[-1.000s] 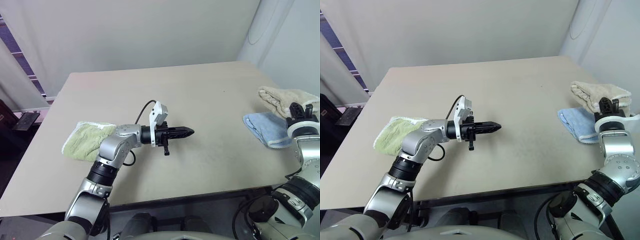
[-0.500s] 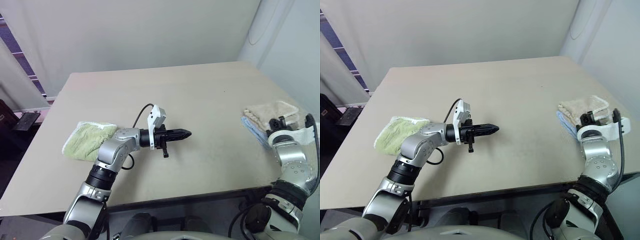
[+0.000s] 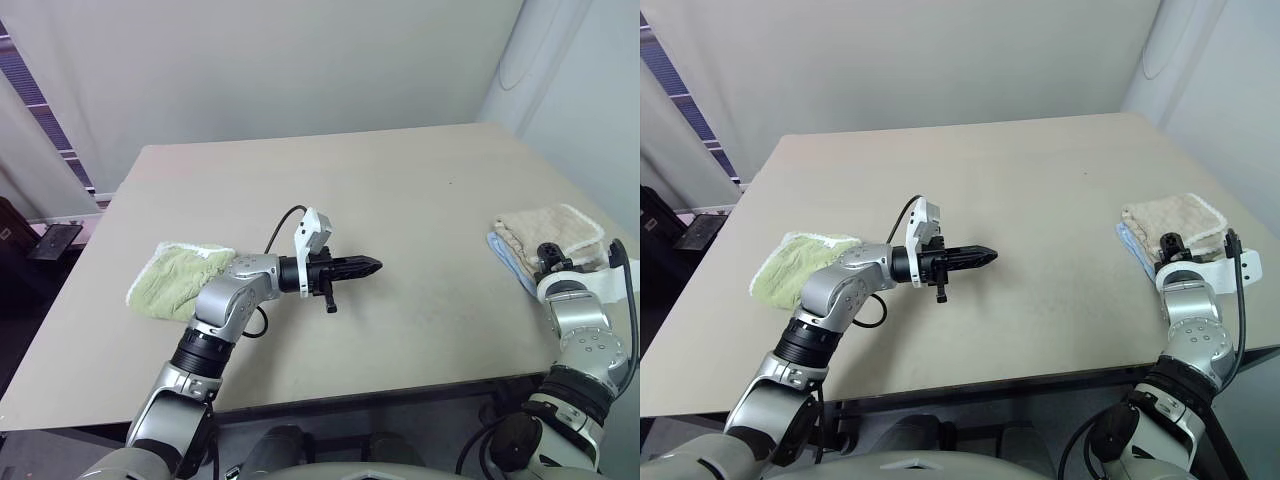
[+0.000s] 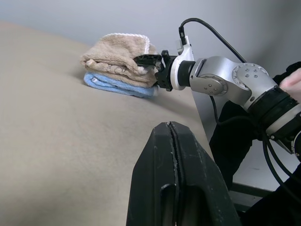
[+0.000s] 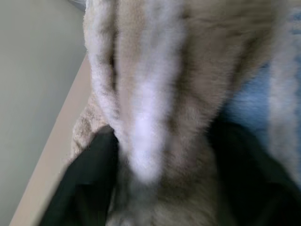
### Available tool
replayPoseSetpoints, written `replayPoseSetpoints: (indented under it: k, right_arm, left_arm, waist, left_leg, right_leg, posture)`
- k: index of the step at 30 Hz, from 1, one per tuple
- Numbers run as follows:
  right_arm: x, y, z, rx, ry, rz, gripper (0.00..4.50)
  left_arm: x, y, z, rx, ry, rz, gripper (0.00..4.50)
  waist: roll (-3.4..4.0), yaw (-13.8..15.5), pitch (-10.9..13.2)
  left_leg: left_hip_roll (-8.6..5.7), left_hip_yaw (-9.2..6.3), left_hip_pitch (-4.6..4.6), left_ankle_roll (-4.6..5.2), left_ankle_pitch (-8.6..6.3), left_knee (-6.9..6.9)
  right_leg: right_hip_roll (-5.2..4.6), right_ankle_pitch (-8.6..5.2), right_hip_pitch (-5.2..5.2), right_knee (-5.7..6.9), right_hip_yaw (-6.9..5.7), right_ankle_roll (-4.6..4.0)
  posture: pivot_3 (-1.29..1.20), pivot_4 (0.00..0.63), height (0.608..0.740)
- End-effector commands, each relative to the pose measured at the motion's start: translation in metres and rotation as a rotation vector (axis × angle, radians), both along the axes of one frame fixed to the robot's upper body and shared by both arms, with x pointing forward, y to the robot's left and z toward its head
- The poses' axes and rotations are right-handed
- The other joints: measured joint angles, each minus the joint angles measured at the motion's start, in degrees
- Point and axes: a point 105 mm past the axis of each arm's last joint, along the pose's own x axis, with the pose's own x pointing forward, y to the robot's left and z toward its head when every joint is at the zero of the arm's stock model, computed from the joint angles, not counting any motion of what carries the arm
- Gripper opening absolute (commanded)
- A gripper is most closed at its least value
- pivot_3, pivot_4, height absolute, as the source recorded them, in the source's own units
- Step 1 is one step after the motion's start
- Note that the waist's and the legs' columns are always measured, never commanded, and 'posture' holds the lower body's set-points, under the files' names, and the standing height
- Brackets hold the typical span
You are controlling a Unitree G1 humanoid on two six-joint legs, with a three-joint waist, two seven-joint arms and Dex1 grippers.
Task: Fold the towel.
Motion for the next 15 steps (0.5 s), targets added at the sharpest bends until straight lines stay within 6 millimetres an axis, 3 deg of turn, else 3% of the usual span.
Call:
replayPoseSetpoints:
  k: [1,6,10,13,15]
  right_arm:
    - [-0.004,-0.013,0.028,-0.001,-0.109,-0.021,4.46]
    - [-0.02,-0.015,0.039,0.107,-0.227,0.015,4.46]
    - [-0.049,-0.014,0.051,0.127,-0.31,0.037,4.46]
    - [-0.071,0.005,0.059,0.061,-0.319,0.174,4.46]
    - [-0.081,0.031,0.062,-0.052,-0.27,0.356,4.46]
  left_arm:
    - [0.005,0.002,0.014,-0.023,-0.052,0.005,0.0]
    - [0.008,0.002,0.016,-0.022,-0.056,-0.007,0.0]
    - [0.01,0.003,0.017,-0.021,-0.061,-0.017,0.0]
    - [0.012,0.004,0.019,-0.022,-0.067,-0.025,0.0]
    - [0.012,0.007,0.018,-0.014,-0.065,-0.033,0.0]
  waist:
    - [0.0,0.19,0.0]
    - [-0.01,0.33,0.01]
    - [0.01,0.25,0.01]
    - [0.01,0.21,0.03]
    - [0.03,0.12,0.03]
  left_leg:
    - [0.0,0.0,0.0,0.0,0.0,0.0]
    - [0.0,-0.01,-0.01,0.01,0.0,0.0]
    - [0.02,-0.01,-0.04,0.02,0.0,-0.05]
    - [0.03,-0.02,-0.07,0.03,0.0,-0.07]
    - [0.04,-0.01,-0.08,0.03,0.0,-0.07]
  right_leg:
    - [0.0,0.0,0.0,-0.01,0.0,0.0]
    - [0.0,0.0,0.02,-0.04,-0.01,0.0]
    - [-0.01,-0.03,0.04,-0.05,-0.01,0.02]
    - [0.0,-0.07,0.0,-0.06,0.0,0.02]
    - [-0.01,-0.11,0.0,-0.06,0.0,0.0]
  posture:
    - [0.0,0.0,0.74]
    - [0.0,0.0,0.74]
    - [0.0,0.0,0.74]
    - [0.0,0.0,0.74]
    - [0.0,0.0,0.74]
